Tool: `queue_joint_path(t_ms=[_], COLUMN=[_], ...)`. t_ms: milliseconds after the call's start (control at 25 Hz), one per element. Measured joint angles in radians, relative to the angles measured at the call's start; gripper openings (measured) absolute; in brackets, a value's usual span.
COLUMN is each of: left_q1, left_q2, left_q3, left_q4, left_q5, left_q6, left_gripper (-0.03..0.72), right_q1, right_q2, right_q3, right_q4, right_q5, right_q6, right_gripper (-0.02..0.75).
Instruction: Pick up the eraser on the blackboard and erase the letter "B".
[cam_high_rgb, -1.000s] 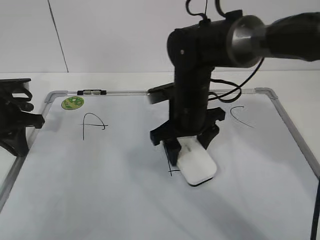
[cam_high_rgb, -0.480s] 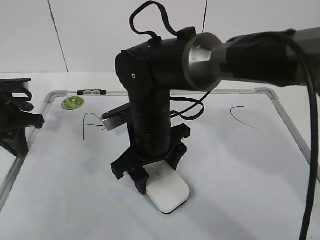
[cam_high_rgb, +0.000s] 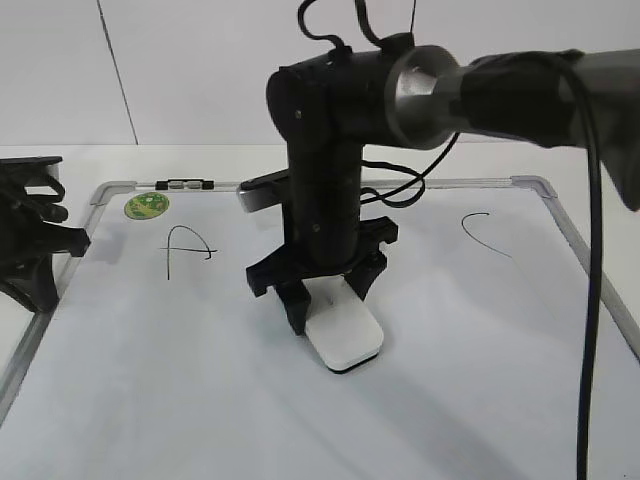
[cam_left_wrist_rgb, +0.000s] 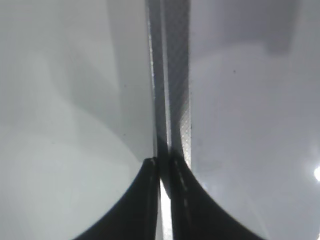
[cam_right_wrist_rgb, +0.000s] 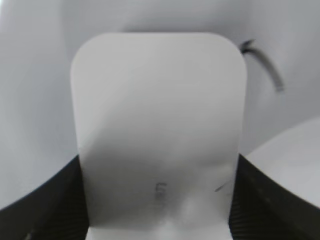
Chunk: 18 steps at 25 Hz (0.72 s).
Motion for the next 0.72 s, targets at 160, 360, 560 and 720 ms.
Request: queue_joint_path(t_ms=[160, 360, 560, 720], left_q1=[0.0, 0.0, 0.0, 0.0], left_q2=[0.001, 0.002, 0.002, 0.002], left_q3=[0.0, 0.0, 0.0, 0.0], left_q4=[0.0, 0.0, 0.0, 0.0], left_q5=[0.0, 0.002, 0.005, 0.005], left_q6=[0.0, 0.0, 0.0, 0.0], left_gripper=[0.026, 0.026, 0.027, 0.027], right_q1=[-0.08, -0.211, -0.266, -0.252], right_q2=[0.006, 0.006, 0.006, 0.006], right_q3=[-0.01, -0.014, -0.015, -0.015], right_q4=[0.0, -0.016, -0.018, 0.01], right_q5=[-0.007, -0.015, -0.016, -0.018], right_q6=[0.0, 0.0, 0.0, -0.029], right_gripper=[0.537, 0.537, 0.537, 0.534])
